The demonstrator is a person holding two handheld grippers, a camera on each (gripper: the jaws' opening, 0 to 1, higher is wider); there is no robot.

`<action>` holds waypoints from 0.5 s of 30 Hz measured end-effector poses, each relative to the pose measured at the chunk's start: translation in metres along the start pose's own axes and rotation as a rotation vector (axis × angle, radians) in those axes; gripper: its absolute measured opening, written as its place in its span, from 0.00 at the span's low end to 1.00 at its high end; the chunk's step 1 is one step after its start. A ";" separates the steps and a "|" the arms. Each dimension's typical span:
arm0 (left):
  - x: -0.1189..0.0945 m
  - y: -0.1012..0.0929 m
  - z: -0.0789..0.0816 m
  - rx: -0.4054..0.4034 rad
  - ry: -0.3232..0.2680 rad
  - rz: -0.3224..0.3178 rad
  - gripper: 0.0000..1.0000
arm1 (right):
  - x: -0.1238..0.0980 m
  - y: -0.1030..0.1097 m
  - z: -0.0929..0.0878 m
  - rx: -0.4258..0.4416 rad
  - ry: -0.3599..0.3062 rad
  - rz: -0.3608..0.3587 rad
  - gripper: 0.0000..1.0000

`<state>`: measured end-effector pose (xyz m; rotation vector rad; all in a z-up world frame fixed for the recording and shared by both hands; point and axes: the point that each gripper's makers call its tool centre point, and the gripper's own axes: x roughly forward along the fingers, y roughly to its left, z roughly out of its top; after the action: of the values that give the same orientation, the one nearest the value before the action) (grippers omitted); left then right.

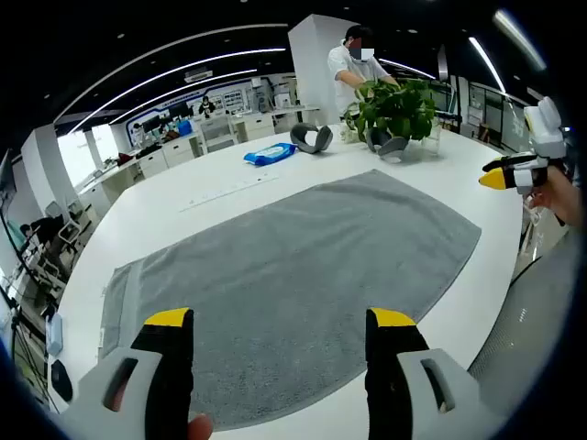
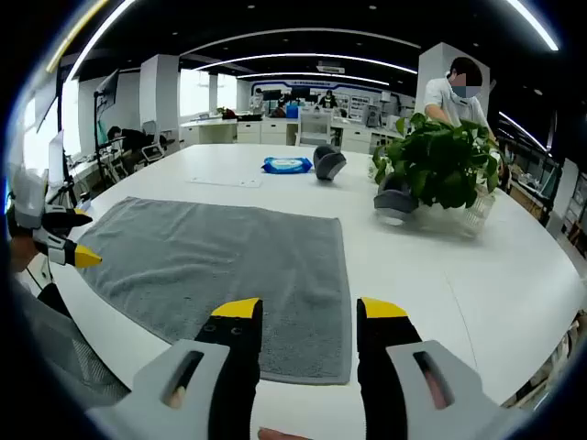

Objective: Fold the towel on the table until its edges align and the towel forms a compact rectangular stack.

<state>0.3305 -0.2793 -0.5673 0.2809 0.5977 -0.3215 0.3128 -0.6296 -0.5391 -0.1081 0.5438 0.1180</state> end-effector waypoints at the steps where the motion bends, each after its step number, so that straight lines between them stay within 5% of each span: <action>1: 0.000 0.000 0.000 -0.002 0.000 0.000 0.79 | 0.000 0.000 0.000 -0.003 0.001 0.000 0.40; 15: 0.000 -0.001 0.001 -0.004 -0.005 -0.006 0.77 | 0.001 0.000 -0.004 -0.011 0.017 -0.004 0.40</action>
<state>0.3302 -0.2810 -0.5662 0.2741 0.5942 -0.3269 0.3120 -0.6304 -0.5427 -0.1214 0.5598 0.1160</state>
